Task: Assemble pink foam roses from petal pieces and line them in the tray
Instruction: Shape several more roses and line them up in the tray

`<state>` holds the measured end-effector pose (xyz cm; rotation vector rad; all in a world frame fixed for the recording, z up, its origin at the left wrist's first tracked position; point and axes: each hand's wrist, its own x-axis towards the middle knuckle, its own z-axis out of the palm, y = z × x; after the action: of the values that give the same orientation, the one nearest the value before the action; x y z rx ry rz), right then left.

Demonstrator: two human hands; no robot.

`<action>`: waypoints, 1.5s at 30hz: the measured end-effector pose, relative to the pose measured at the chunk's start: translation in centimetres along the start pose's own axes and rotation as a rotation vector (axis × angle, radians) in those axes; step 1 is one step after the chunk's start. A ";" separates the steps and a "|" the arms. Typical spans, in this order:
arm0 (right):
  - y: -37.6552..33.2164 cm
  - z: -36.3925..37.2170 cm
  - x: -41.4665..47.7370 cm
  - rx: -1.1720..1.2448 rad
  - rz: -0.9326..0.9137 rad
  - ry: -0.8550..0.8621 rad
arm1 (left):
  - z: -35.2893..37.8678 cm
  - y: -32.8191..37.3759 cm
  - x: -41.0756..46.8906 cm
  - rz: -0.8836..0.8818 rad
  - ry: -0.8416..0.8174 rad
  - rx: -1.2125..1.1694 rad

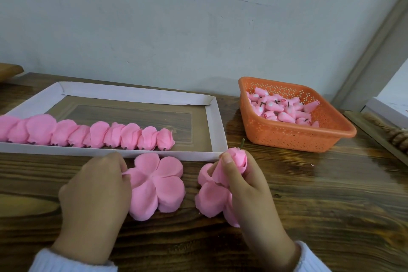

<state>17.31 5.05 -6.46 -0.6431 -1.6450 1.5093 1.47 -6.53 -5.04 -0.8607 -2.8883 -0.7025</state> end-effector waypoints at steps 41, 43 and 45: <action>0.3 0.1 -0.1 -0.031 0.027 0.003 | 0.6 0.4 0.2 0.108 -0.349 -1.090; 0.3 0.1 0.0 -0.020 0.027 0.007 | 0.8 0.1 0.4 0.087 -0.300 -1.060; 0.3 0.2 -0.1 -0.009 0.035 0.005 | 0.9 0.1 0.4 0.084 -0.269 -1.043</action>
<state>17.12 4.92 -6.75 -0.6836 -1.6455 1.5252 1.24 -5.89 -5.72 -1.1710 -2.5139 -2.2983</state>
